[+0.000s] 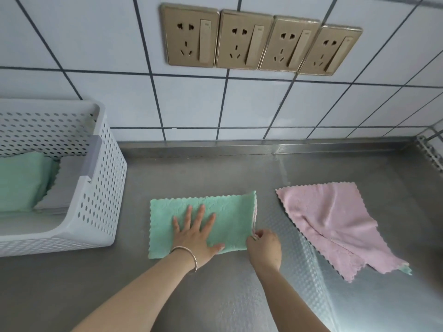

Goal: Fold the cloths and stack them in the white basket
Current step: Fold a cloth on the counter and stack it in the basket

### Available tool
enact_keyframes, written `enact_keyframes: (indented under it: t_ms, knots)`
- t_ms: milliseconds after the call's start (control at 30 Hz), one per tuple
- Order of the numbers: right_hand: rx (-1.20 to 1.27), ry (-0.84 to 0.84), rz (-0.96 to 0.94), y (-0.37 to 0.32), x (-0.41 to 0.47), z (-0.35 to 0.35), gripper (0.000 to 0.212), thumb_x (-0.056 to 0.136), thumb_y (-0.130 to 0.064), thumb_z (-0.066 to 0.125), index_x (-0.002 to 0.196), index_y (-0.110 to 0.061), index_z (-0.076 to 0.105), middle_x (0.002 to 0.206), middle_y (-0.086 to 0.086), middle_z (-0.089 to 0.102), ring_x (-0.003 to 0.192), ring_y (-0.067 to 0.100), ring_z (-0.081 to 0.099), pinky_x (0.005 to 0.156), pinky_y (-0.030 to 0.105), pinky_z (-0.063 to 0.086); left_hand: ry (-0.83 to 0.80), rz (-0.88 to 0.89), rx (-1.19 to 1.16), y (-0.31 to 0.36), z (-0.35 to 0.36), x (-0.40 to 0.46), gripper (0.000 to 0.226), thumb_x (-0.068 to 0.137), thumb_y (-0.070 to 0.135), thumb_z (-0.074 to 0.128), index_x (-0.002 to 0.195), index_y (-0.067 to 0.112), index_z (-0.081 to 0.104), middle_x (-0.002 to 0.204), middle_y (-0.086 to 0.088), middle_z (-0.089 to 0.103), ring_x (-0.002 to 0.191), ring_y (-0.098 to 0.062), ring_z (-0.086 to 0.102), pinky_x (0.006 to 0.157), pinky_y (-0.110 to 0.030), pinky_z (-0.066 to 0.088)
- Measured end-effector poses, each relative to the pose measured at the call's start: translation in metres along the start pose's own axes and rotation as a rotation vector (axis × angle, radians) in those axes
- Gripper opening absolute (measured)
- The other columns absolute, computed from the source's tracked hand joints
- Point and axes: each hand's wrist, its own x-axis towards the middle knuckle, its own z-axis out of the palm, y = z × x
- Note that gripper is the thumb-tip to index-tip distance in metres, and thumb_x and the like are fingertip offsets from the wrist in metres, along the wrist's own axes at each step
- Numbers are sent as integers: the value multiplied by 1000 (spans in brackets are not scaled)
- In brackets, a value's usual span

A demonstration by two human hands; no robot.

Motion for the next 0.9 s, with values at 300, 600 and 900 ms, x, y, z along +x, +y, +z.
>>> enact_keyframes:
  t_ms: [300,600,900]
  knots:
    - [-20,329,-723,-49,-47,18,35,44,1,77,66,-13,55,66,0,54,50,22,54,39,22,32,295,-142,-913,15,-72,-11,20,91,28,52,109,27,62,105,-2,67,102,-18,59,82,-20,37]
    - [-50,317,-1094,-61,-63,53,19,59,-13,42,75,-22,37,74,-1,54,71,16,37,61,23,28,526,-462,-1198,-18,-64,-14,7,81,24,66,84,18,64,81,3,64,78,-14,57,72,-19,38]
    - [-188,167,-1110,-48,-54,79,59,56,-9,57,113,-19,49,128,3,58,122,18,42,101,32,36,643,-612,-1202,-47,-54,-13,15,80,24,68,86,10,68,79,1,64,73,-14,56,71,-20,38]
